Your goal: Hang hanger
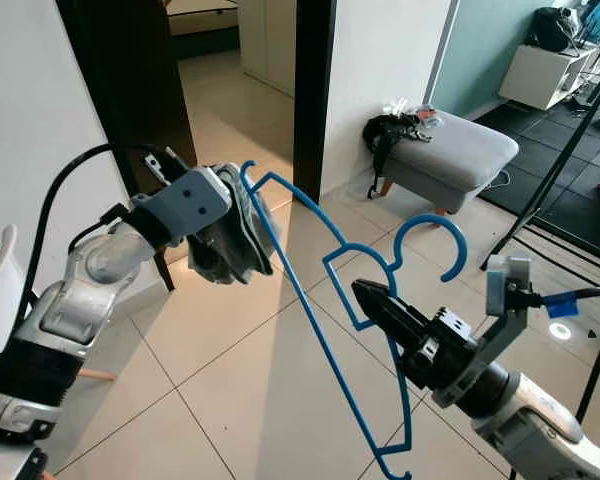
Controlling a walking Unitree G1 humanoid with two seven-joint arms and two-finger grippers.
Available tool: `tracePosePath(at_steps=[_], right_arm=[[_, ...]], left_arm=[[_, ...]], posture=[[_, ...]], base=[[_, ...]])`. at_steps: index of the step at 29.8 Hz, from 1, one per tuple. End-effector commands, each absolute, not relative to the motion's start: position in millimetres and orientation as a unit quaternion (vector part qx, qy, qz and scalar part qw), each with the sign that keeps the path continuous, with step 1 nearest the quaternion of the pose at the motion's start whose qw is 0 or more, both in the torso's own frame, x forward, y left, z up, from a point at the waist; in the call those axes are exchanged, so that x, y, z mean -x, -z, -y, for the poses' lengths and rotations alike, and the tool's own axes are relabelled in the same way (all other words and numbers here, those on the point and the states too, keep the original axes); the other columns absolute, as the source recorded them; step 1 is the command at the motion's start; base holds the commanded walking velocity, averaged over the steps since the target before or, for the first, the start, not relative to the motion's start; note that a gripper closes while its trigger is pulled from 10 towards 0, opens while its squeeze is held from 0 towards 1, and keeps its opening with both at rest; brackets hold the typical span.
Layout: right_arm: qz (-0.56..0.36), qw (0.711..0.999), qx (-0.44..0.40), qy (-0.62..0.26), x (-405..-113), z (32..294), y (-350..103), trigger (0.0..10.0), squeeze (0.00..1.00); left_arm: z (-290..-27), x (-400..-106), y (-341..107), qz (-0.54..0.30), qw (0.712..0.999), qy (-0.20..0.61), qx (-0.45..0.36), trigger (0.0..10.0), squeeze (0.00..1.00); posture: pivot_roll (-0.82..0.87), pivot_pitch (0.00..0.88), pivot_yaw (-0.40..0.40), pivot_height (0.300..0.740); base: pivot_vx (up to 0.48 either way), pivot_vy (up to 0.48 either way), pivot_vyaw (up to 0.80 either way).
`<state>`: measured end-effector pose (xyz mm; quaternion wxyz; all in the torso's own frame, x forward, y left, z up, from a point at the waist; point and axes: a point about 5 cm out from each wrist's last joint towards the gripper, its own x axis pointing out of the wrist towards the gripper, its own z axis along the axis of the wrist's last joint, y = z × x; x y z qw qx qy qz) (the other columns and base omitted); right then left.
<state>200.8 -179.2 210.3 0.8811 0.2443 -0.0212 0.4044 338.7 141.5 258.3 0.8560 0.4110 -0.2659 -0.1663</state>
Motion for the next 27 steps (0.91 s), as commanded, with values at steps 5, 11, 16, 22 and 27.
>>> tracePosePath(at_steps=[5,11,16,22,27], right_arm=[[0.007,0.889,-0.228,-0.397,-202.2,178.9,-207.7,10.0,0.0],[0.001,0.891,-0.225,-0.395,-203.9,177.2,-207.9,10.0,0.0],[-0.005,0.892,-0.221,-0.394,-205.2,175.7,-207.4,10.0,0.0],[-0.009,0.89,-0.218,-0.401,-204.9,174.1,-207.2,10.0,0.0],[-0.017,0.886,-0.21,-0.413,-202.1,172.1,-206.5,10.0,0.0]], left_arm=[[-144.5,-339.2,-271.8,0.282,0.846,0.159,-0.423,10.0,0.0],[-140.9,-336.0,-278.6,0.296,0.843,0.161,-0.42,10.0,0.0],[-137.2,-334.0,-283.0,0.305,0.841,0.164,-0.416,10.0,0.0],[-134.8,-333.7,-283.5,0.307,0.841,0.166,-0.414,10.0,0.0],[-134.6,-334.1,-282.5,0.307,0.841,0.167,-0.414,10.0,0.0]], posture=[[-0.04,0.052,-0.045,0.74],[-0.04,0.054,-0.047,0.74],[-0.04,0.053,-0.047,0.74],[-0.04,0.053,-0.047,0.74],[-0.04,0.053,-0.047,0.74]], base=[[0.0,0.0,0.0],[0.0,0.0,0.0],[0.0,0.0,0.0],[0.0,0.0,0.0],[0.0,0.0,0.0]])
